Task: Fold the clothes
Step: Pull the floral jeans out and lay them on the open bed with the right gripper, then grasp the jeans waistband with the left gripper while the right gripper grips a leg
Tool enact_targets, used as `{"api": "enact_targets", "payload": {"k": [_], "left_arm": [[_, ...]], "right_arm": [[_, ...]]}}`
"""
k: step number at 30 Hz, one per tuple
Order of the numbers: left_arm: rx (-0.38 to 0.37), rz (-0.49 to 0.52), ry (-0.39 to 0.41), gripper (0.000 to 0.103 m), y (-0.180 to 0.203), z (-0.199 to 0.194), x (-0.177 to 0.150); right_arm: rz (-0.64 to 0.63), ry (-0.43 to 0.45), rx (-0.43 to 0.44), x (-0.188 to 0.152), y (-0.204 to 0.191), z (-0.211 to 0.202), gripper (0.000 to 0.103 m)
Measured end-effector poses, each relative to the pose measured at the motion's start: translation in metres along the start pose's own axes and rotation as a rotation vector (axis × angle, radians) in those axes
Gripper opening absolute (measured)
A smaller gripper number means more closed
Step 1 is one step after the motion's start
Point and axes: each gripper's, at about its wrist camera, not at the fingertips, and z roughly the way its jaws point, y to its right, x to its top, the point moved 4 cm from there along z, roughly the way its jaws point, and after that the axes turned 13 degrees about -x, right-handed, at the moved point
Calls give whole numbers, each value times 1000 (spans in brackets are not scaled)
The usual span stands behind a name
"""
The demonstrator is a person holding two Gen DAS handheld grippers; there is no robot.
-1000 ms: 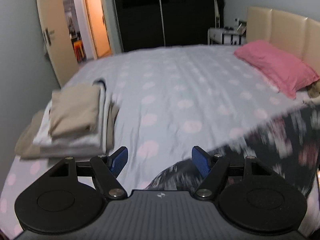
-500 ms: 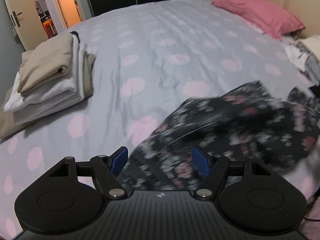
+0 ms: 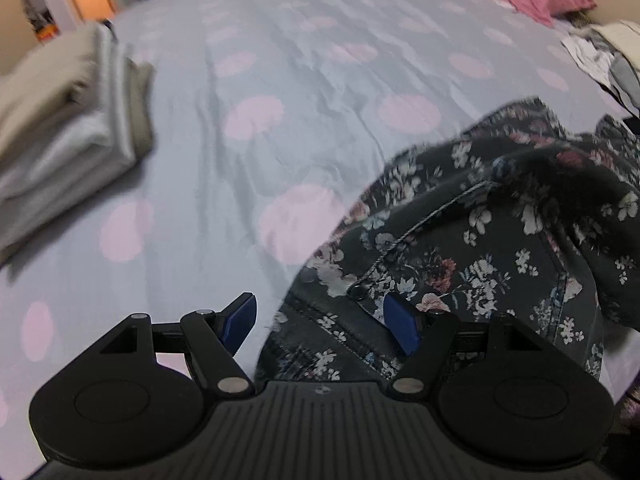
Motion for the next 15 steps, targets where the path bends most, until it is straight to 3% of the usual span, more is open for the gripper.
{"api": "enact_targets", "payload": {"k": [7,11,14,15], "left_arm": [[-99,-48,-89,68,-19,25,3],[-116,-108,-107,57,-27,28,1],[-84,-101,-115,51,-25,31,1],[-72,-97,-117,50,-24,32,1]], "right_arm": [[-15,52,-12,7,23,-40,12],[-49,60,-37,11,48,-62,16],[-66,33,-63,17,69,-68,29],[-72,33,-95,20,75,-70,40]]}}
